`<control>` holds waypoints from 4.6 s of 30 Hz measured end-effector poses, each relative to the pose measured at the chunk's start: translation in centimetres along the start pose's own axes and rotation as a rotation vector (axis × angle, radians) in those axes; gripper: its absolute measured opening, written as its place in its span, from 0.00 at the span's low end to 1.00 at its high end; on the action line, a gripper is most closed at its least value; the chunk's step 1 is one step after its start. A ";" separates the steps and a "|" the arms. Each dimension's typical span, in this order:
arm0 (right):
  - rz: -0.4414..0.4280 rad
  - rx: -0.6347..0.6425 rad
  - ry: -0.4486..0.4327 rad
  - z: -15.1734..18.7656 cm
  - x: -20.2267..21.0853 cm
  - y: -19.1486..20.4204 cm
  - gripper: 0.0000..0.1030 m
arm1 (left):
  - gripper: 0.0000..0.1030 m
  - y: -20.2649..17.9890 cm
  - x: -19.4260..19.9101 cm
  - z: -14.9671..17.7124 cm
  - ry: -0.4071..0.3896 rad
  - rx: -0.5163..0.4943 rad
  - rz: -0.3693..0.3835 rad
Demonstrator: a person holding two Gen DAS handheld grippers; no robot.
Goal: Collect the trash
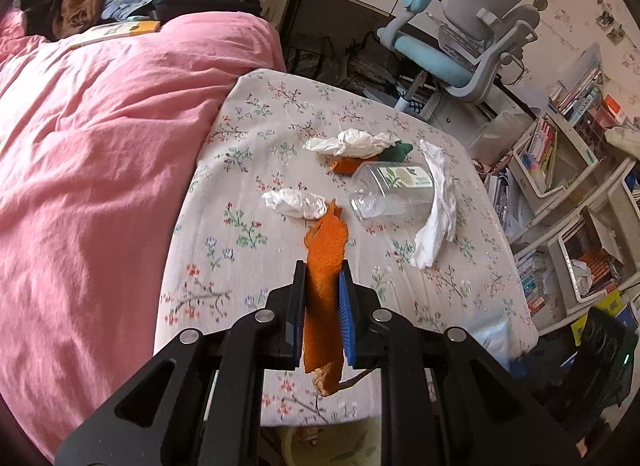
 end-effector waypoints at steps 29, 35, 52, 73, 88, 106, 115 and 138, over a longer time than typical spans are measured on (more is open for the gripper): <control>0.096 -0.090 -0.124 3.2 2.0 -1.8 0.73 | 0.15 -5.3 2.8 12.2 0.134 -0.087 0.070; 0.121 -0.168 -0.194 2.6 3.3 -3.4 0.75 | 0.41 -7.4 2.2 14.8 0.209 -0.181 0.053; 0.158 -0.125 -0.173 3.0 3.0 -3.3 0.76 | 0.61 -3.4 5.0 11.8 0.008 0.009 -0.025; 0.193 -0.075 -0.149 3.7 1.9 -2.2 0.76 | 0.68 -3.7 5.3 11.6 -0.017 -0.035 -0.086; 0.195 -0.070 -0.149 3.7 1.7 -1.9 0.76 | 0.72 -3.6 5.3 11.6 -0.018 -0.033 -0.091; 0.196 -0.068 -0.148 3.7 1.6 -1.7 0.76 | 0.72 -3.6 5.6 11.4 -0.025 -0.032 -0.091; 0.197 -0.067 -0.149 3.7 1.5 -1.6 0.76 | 0.72 -3.8 5.7 11.3 -0.028 -0.029 -0.093; 0.173 -0.046 -0.158 2.8 1.7 -0.8 0.76 | 0.72 -3.5 5.5 11.2 -0.028 -0.025 -0.102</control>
Point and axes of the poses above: each gripper's, at about its wrist camera, not at the fingertips, and x roughly against the way its jaws point, y to its left, z to its underside, the point moved 5 cm from there along -x, roughly the way its jaws point, and after that the axes turned 6 degrees about -x, right-handed, at the moved point
